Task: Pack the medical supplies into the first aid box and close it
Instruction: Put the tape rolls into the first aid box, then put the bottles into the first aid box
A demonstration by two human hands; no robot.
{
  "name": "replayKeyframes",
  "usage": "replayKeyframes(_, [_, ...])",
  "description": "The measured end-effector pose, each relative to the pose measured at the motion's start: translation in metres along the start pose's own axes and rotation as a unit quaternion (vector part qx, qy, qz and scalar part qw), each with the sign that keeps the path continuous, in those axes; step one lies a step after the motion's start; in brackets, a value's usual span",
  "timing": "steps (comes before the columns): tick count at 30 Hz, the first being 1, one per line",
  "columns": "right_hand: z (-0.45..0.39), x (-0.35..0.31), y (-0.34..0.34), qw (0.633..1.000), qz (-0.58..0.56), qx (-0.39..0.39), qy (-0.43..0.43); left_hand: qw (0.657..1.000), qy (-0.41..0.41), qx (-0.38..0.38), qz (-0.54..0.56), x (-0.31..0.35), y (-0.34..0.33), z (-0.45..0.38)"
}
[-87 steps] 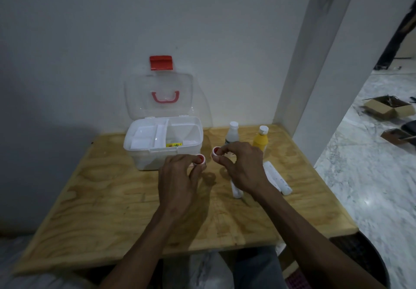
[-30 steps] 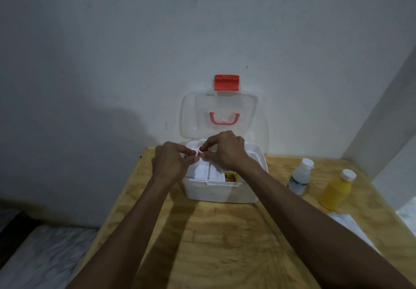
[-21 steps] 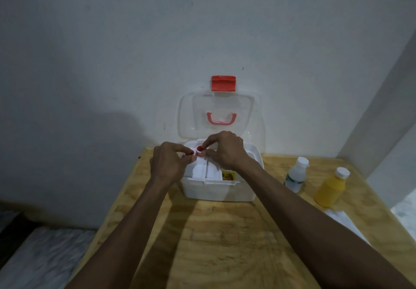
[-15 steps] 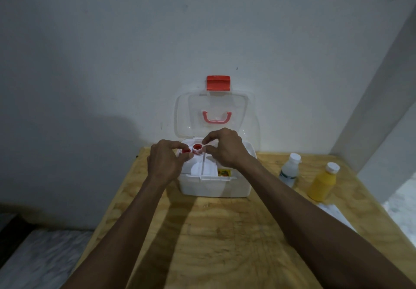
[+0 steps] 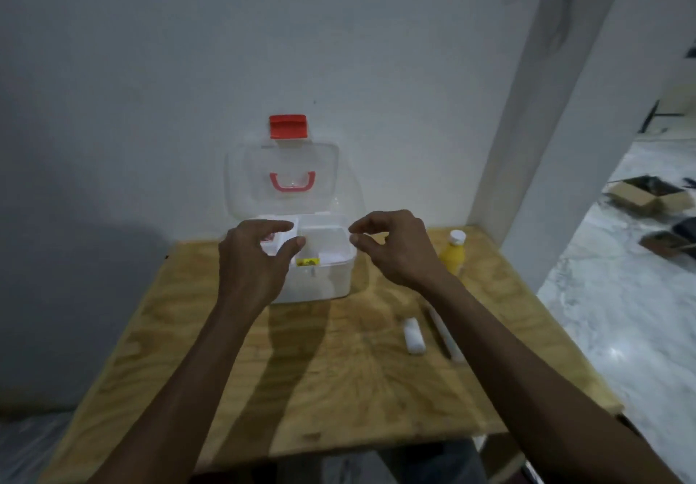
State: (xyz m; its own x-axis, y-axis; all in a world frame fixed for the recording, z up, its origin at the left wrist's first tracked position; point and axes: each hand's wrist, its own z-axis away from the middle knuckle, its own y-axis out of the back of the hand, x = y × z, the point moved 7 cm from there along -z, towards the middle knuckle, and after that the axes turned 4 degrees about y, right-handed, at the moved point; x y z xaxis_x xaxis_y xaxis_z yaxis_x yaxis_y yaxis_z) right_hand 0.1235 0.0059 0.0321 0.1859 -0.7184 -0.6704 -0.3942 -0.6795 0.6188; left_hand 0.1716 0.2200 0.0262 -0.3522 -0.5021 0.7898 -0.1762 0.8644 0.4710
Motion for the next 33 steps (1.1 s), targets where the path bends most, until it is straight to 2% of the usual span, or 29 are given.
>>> replayKeyframes(8, [0.059, 0.062, 0.091, 0.975, 0.006, 0.220, -0.044, 0.992, -0.091, -0.010, 0.086, 0.061, -0.070, 0.050])
replayKeyframes(11, [0.069, 0.091, 0.100, 0.961, -0.007, 0.264, -0.082, 0.992, -0.096, -0.024, 0.081, 0.067, -0.112, 0.056])
replayKeyframes(21, [0.058, 0.138, 0.069, 0.962, -0.017, 0.257, -0.091, 0.997, -0.032, -0.059, 0.029, 0.054, -0.197, 0.034])
replayKeyframes(33, [0.054, 0.152, 0.067, 0.946, 0.002, 0.320, -0.048, 0.998, -0.047, 0.027, 0.026, 0.053, -0.202, 0.032])
